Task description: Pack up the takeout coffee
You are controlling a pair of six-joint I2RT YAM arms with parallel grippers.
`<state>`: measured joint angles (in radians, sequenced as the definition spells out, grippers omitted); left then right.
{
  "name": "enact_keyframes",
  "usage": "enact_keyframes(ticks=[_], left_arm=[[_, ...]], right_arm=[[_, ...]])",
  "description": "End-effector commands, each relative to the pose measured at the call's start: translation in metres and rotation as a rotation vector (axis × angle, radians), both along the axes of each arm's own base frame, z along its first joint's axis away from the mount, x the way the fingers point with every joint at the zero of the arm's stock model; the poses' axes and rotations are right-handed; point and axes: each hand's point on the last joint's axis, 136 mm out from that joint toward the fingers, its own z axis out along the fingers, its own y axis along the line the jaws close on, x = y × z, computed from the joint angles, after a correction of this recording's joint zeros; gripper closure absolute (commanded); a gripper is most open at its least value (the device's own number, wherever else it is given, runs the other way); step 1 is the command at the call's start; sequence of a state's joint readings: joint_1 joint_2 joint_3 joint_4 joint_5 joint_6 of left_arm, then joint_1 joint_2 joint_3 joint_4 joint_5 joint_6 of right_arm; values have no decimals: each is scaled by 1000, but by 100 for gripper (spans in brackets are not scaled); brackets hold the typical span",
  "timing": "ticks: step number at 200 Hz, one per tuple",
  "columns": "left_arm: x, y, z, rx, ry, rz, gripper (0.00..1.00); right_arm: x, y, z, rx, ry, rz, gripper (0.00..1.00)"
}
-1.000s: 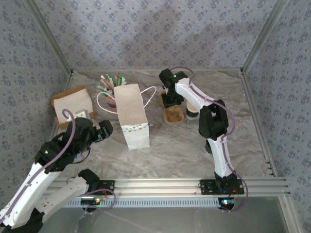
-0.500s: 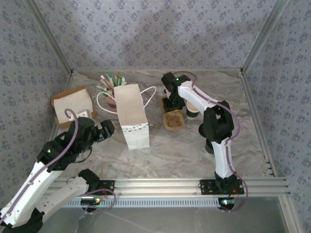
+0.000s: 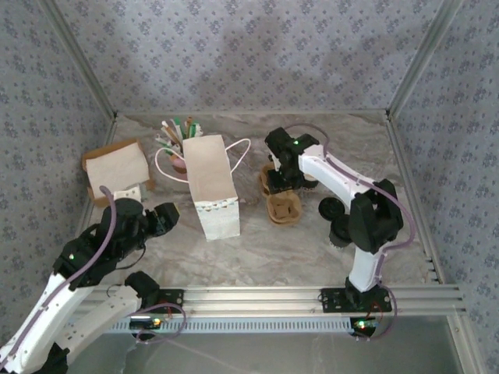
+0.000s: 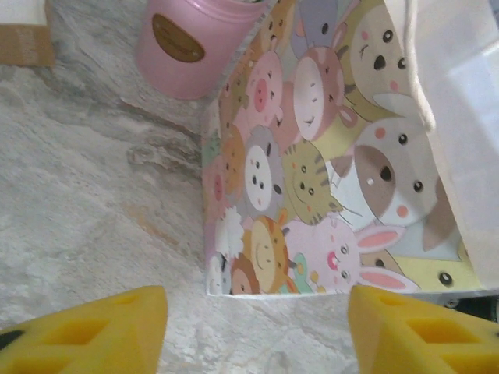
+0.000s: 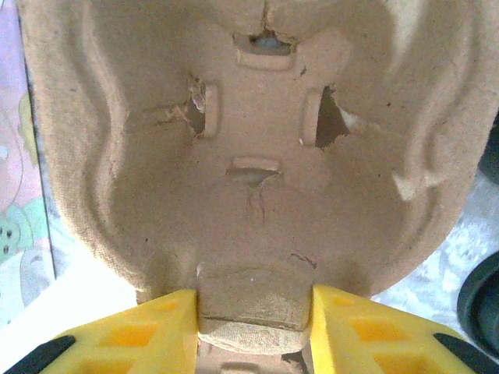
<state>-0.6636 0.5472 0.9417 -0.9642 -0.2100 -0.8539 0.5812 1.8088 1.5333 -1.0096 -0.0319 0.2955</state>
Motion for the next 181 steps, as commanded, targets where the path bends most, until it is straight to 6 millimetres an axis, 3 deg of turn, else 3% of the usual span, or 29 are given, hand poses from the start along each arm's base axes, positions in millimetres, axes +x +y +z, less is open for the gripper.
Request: enact_keyframes(ticks=[1, 35, 81, 104, 124, 156, 181], left_arm=[[-15, -5, -7, -53, 37, -49, 41], [-30, 1, -25, -83, 73, -43, 42], [-26, 6, -12, -75, 35, -24, 36], [-19, 1, 3, -45, 23, -39, 34], [-13, 9, 24, 1, -26, -15, 32], [-4, 26, 53, 93, -89, 39, 30], [10, 22, 71, 159, -90, 37, 29]], right_arm=[[-13, -3, 1, -3, -9, -22, 58], [-23, -2, 5, -11, -19, -12, 58], [-24, -4, 36, 4, -72, -20, 59], [-23, -9, 61, 20, -124, -32, 58], [-21, -11, 85, 51, -166, -38, 58], [-19, -5, 128, 136, -230, -29, 58], [-21, 0, 166, 205, -284, -14, 58]])
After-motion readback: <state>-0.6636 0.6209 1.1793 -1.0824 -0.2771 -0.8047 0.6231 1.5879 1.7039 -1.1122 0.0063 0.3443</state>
